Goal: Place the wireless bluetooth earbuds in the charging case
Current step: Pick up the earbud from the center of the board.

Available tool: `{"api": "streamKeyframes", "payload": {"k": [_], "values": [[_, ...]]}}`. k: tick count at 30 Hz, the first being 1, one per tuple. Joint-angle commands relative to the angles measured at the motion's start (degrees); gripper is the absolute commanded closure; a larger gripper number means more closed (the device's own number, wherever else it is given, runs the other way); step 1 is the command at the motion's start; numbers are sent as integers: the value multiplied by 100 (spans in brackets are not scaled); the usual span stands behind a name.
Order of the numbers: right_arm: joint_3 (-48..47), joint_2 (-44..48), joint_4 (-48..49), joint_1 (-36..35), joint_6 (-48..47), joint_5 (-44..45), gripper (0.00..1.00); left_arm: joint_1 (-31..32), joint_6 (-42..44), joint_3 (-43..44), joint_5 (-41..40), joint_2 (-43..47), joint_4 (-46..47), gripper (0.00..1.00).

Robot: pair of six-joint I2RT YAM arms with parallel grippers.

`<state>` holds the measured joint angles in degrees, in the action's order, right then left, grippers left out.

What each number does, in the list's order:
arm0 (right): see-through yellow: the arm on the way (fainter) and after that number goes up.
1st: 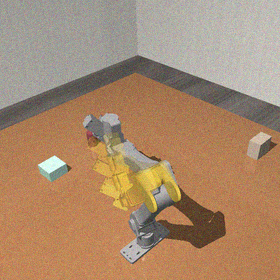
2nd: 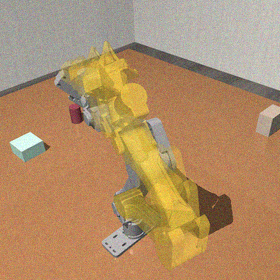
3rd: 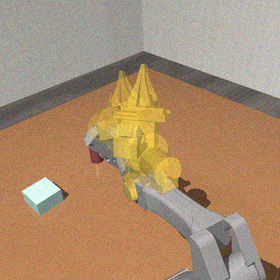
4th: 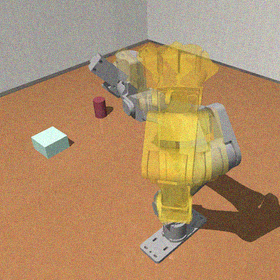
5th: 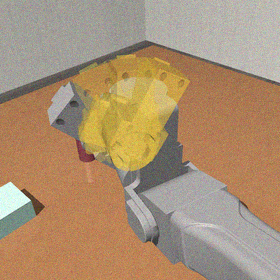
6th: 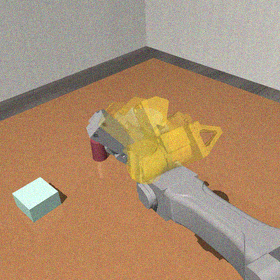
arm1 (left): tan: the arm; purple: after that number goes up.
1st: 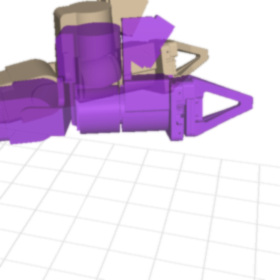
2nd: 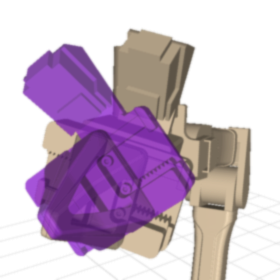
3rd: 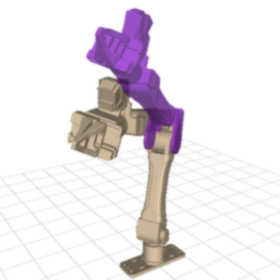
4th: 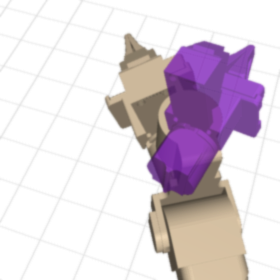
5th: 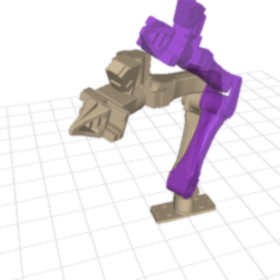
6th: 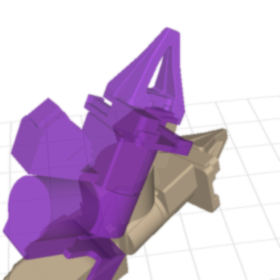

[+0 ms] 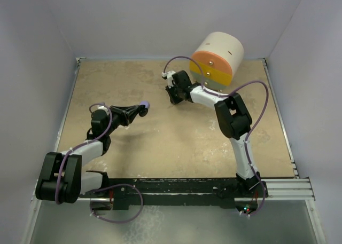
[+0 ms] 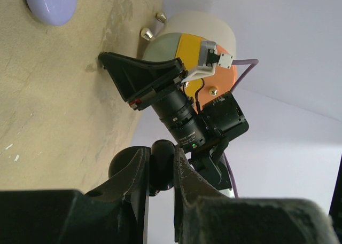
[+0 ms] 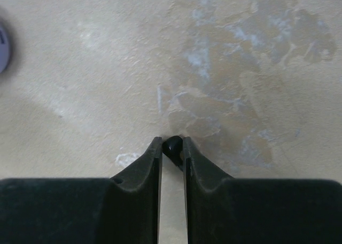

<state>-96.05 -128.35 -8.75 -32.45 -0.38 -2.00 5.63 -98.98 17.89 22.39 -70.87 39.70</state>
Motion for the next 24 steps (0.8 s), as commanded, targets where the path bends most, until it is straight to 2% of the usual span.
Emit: {"api": "streamKeyframes", "payload": {"k": [1, 5, 15, 24], "values": [[238, 763, 592, -5, 77, -897, 97, -55, -25, 345, 98, -41, 231, 100], [449, 1187, 1249, -5, 208, -1420, 99, -51, -130, 565, 120, -195, 263, 100], [736, 1815, 2423, -7, 688, -2451, 100, -44, -640, 782, 193, -951, 1112, 100], [1210, 2101, 3563, -3, 1483, -2878, 100, 7, -1497, 1090, 191, -1890, 2689, 100]]}}
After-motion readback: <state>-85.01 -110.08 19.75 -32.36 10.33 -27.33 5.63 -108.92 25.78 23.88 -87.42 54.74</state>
